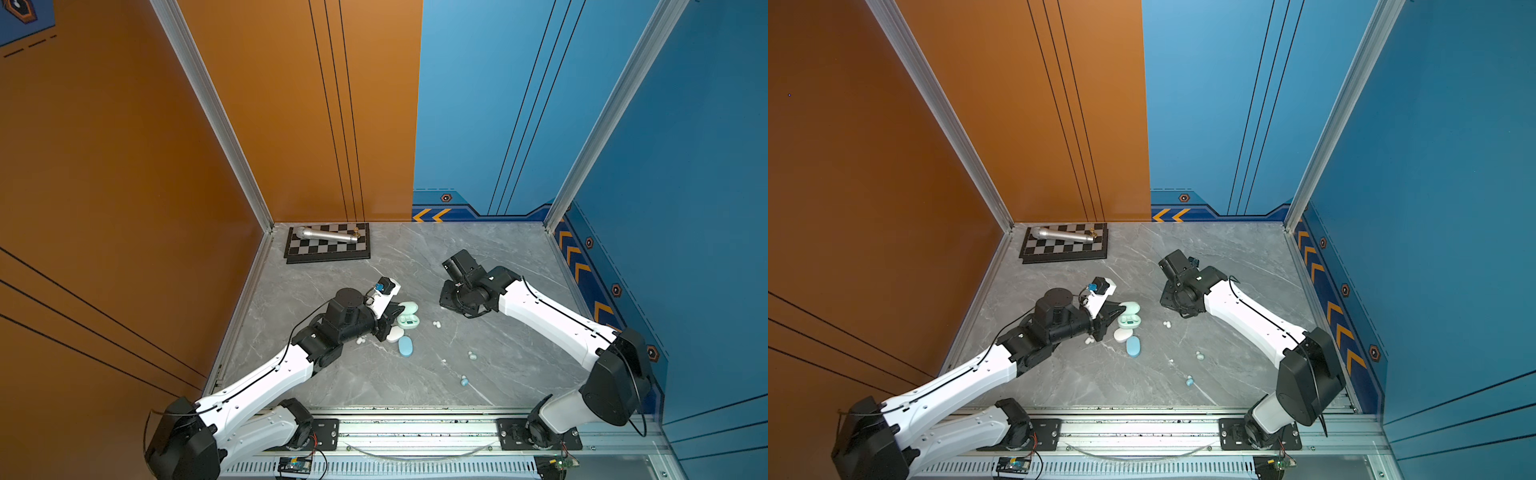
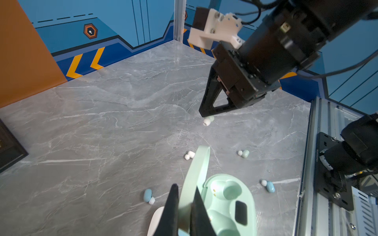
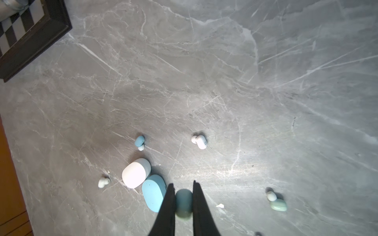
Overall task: Insert wireless bluetooth earbuds into charging case
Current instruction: Pick up the wireless bluetooth earbud from the center of the table, then insert the wireless bluetooth earbud into the charging case.
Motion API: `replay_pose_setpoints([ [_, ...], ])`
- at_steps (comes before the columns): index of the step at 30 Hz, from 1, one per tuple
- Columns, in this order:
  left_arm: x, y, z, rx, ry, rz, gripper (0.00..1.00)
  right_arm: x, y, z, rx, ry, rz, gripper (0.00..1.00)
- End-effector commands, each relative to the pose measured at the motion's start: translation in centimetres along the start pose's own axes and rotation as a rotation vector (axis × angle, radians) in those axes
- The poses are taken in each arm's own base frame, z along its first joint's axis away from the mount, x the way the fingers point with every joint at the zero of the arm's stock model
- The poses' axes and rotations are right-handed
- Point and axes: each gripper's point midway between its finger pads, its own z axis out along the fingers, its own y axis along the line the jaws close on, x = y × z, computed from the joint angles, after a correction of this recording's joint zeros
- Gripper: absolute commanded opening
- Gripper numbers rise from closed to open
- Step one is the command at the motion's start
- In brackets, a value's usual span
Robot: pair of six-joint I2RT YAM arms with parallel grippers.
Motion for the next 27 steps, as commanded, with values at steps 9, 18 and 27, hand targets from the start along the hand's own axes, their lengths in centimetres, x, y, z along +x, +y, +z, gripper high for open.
replay_pose_setpoints([
  [9, -3.6, -2.2, 2.1, 0.09, -0.112, 0.122, 0.0, 2.5, 2.2, -6.0, -0.141, 0.056, -0.267, 0.15],
  [18, -4.3, -2.5, 2.7, 0.091, -0.129, 0.132, 0.0, 4.3, 4.4, -7.7, -0.217, 0.062, -0.369, 0.16],
  [27, -5.0, -3.2, 2.6, 0.116, -0.144, 0.131, 0.0, 4.4, 5.0, -7.7, -0.209, 0.058, -0.404, 0.17],
])
